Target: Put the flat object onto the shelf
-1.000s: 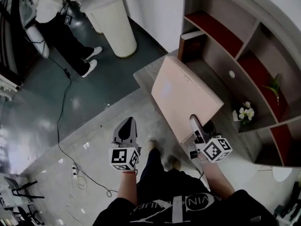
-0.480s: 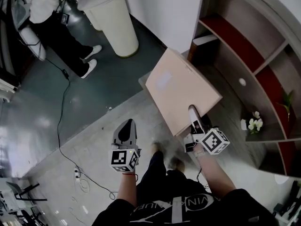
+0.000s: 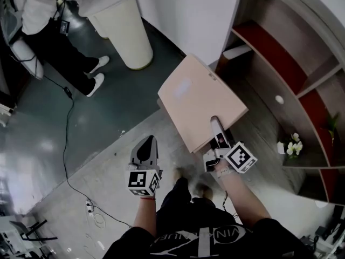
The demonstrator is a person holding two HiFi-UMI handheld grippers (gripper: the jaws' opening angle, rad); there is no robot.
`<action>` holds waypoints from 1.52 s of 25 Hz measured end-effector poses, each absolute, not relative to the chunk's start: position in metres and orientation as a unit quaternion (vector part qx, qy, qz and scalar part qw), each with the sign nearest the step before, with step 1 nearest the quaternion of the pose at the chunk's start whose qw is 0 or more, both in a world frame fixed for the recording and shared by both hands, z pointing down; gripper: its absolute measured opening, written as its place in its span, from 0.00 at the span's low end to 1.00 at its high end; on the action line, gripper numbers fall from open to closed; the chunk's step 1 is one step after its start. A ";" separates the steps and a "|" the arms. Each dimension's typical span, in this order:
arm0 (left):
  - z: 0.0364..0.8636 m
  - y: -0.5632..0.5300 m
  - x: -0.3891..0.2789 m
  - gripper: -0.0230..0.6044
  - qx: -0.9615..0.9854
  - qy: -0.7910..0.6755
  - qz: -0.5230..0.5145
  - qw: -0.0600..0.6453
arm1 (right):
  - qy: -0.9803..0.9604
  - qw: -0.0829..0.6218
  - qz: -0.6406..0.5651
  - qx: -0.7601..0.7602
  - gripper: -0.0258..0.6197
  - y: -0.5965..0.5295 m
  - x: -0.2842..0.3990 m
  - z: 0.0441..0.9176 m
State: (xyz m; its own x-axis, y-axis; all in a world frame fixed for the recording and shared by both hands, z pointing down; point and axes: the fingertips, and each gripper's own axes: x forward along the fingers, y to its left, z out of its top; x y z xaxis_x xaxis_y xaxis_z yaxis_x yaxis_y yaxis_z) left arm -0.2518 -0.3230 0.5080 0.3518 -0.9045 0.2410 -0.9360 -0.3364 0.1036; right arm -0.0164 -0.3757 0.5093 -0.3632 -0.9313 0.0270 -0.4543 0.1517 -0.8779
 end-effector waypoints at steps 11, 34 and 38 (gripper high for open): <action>0.505 -0.347 -0.263 0.04 0.825 -0.551 0.060 0.111 | 0.621 0.325 -0.507 -0.501 0.50 -0.399 -0.025 0.544; 0.494 -0.328 -0.284 0.04 0.796 -0.591 0.052 0.120 | 0.565 0.242 -0.639 -0.462 0.54 -0.406 -0.039 0.611; 0.489 -0.325 -0.290 0.04 0.789 -0.601 0.043 0.118 | 0.564 0.210 -0.656 -0.456 0.56 -0.402 -0.044 0.618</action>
State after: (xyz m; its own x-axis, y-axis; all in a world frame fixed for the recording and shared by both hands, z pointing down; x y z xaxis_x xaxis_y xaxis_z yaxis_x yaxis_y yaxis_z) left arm -0.2903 -0.3251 0.4887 0.2742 -0.9385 0.2097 -0.9587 -0.2498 0.1357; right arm -0.0444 -0.4017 0.6180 -0.4970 -0.7889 0.3614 -0.2391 -0.2759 -0.9310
